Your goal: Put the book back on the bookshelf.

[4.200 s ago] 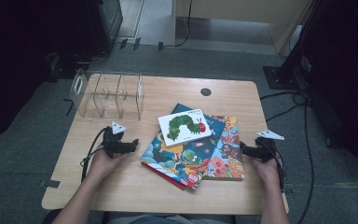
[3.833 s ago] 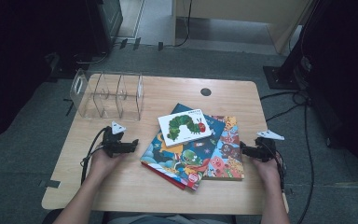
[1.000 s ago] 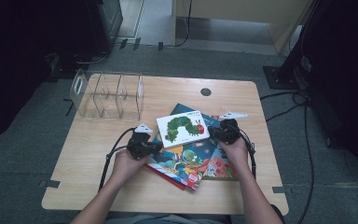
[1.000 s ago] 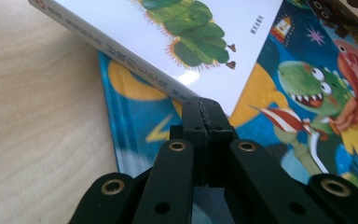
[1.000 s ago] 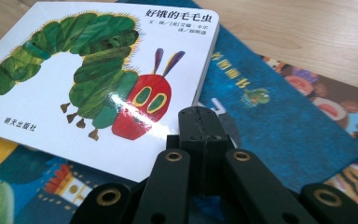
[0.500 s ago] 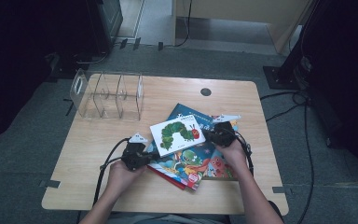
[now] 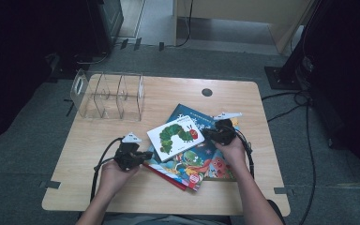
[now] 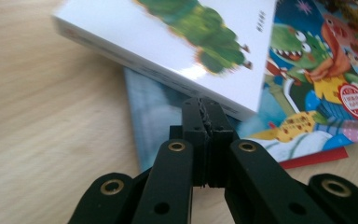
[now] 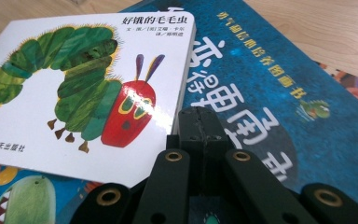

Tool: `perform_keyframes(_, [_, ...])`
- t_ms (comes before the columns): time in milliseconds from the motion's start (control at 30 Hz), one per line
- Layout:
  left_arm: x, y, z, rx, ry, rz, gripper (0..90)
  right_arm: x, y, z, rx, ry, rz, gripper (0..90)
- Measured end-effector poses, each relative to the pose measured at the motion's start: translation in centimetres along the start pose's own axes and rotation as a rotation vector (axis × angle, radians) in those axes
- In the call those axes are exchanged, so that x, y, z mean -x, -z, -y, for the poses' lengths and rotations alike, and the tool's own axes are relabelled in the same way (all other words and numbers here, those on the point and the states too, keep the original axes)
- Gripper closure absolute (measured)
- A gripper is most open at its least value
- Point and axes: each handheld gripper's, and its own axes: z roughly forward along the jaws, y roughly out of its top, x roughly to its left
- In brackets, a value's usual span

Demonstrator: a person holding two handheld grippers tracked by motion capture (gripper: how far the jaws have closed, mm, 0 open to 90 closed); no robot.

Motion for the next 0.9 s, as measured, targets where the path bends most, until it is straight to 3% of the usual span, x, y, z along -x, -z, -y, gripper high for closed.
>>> perform_keyframes(33, [0.0,0.0,0.0,0.000,0.000,0.000,90.0,0.0,0.0,0.0,0.000,0.000,0.000,90.0])
perform_keyframes(133, [-2.0,0.5,-0.6,0.005,0.031,0.010,90.0,0.1,1.1,0.6,0.024,-0.015,-0.004,90.0])
perform_keyframes(267, [-3.6,0.5,-1.3,0.012,0.049,0.026,90.0,-0.3,1.9,1.1,0.042,-0.012,-0.009,90.0])
perform_keyframes(433, [-4.9,0.1,-2.6,0.007,0.013,-0.017,90.0,-1.1,2.6,1.9,0.039,-0.004,-0.008,90.0])
perform_keyframes(633, [-6.5,-1.1,-4.1,0.002,0.007,-0.028,90.0,-1.9,2.7,3.1,0.043,-0.001,-0.028,90.0])
perform_keyframes(833, [-7.8,-2.0,-4.9,-0.020,-0.005,-0.050,90.0,-2.8,3.0,3.9,0.031,0.016,-0.018,90.0])
perform_keyframes(900, [-8.7,-2.3,-5.1,-0.016,0.013,-0.031,90.0,-2.9,3.0,4.1,0.024,0.014,-0.015,90.0])
